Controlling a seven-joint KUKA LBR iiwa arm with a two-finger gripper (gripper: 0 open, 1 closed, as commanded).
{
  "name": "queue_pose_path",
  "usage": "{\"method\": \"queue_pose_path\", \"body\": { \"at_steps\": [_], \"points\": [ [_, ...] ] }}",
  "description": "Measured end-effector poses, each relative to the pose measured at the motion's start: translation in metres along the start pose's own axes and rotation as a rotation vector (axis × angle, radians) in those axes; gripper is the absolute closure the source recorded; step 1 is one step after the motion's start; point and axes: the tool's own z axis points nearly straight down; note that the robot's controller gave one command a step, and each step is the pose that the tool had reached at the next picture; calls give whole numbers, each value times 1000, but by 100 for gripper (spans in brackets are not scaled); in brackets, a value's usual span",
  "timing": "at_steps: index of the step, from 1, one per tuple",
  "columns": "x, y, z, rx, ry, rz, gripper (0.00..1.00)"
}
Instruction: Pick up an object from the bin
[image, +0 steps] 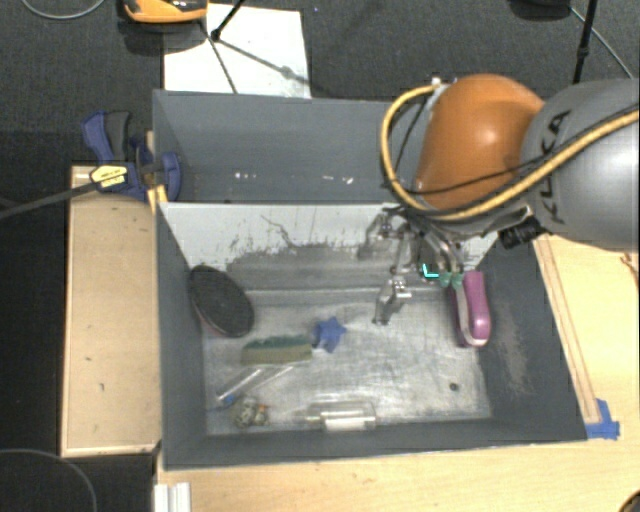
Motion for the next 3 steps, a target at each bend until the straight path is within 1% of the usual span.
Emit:
{"method": "queue_pose_path", "body": {
  "at_steps": [1,2,3],
  "points": [
    [21,18,128,0,2,76,0],
    [18,18,124,-1,-7,79,100],
    [19,18,124,-1,-7,80,0]
  ]
}}
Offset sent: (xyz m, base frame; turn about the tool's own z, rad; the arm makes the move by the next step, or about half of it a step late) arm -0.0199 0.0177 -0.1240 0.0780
